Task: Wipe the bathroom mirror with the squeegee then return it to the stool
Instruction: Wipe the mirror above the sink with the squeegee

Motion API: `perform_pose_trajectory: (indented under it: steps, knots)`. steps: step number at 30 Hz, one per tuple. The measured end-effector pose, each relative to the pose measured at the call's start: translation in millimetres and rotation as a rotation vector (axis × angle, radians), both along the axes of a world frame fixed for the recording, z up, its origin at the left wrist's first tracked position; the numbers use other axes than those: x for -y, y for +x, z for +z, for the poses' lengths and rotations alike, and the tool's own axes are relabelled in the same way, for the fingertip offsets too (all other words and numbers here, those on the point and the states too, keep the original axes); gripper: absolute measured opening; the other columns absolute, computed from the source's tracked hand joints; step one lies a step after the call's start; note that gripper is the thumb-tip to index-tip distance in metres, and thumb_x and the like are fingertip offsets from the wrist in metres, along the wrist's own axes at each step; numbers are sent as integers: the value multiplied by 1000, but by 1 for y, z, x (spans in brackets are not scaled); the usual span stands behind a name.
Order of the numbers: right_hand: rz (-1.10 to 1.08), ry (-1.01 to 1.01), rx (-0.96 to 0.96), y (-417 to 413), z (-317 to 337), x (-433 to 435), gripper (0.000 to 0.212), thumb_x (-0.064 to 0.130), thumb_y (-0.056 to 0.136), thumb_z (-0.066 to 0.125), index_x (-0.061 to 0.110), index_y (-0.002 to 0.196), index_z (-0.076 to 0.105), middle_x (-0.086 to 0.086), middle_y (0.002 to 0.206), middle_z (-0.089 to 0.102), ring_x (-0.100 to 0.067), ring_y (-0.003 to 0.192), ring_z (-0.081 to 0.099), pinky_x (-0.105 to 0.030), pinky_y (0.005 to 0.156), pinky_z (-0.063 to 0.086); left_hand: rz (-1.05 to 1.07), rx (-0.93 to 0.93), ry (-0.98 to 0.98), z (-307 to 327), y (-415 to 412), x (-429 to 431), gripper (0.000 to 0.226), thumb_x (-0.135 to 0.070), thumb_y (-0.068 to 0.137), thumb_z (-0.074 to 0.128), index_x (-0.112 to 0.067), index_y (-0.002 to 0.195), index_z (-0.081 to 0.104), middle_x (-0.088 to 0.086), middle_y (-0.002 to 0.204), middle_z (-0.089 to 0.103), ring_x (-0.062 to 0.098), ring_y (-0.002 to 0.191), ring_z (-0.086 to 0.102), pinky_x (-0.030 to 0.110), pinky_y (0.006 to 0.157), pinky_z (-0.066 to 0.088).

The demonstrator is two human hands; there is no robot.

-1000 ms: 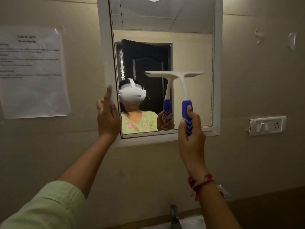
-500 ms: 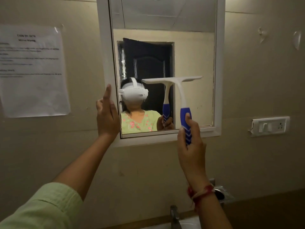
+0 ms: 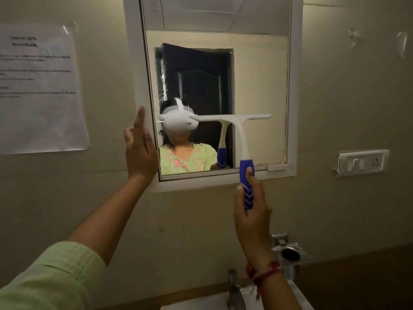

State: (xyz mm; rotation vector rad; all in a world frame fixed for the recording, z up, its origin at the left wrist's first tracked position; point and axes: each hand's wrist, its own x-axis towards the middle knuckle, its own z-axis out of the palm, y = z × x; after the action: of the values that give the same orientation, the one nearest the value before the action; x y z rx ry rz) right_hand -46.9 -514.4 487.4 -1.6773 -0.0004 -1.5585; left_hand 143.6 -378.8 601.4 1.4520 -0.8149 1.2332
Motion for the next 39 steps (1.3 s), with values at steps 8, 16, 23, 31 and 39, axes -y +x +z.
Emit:
perform_pose_trajectory:
  steps: [8, 16, 23, 31, 39]
  knots:
    - [-41, 20, -57, -2, -42, -5, 49, 39, 87, 42, 23, 133, 40, -12, 97, 58, -9, 71, 58, -17, 57, 50, -6, 13, -27, 0, 0, 0, 46, -11, 101, 29, -21, 145, 31, -9, 108, 41, -7, 72, 32, 7, 71, 26]
    - [-11, 22, 26, -2, 5, -1, 38, 37, 89, 43, 37, 127, 39, 11, 83, 56, -4, 68, 60, -12, 51, 49, 14, -3, -1, 0, 0, 0, 45, -9, 101, 29, -19, 146, 30, -16, 113, 37, -30, 91, 33, -7, 76, 19]
    - [-57, 0, -71, -7, -55, -6, 42, 35, 88, 43, 33, 130, 39, -6, 92, 57, -8, 67, 55, -15, 58, 48, 24, 11, 10, 0, 1, -1, 45, -7, 101, 29, -15, 145, 31, -22, 110, 35, -30, 93, 33, -12, 79, 13]
    - [-1, -4, -36, -15, -21, -1, 46, 41, 89, 42, 22, 131, 40, 3, 89, 56, -5, 68, 58, -10, 52, 46, 19, 8, -1, 0, 0, -2, 46, -8, 101, 29, -16, 146, 30, -23, 108, 35, -18, 84, 37, -2, 75, 22]
    - [-24, 73, -65, -16, -70, -17, 41, 33, 87, 46, 47, 125, 40, 14, 96, 56, -7, 74, 58, -17, 58, 52, 10, -1, 2, 0, -1, -3, 46, -8, 100, 29, -16, 145, 31, -21, 108, 35, -22, 86, 37, -9, 79, 17]
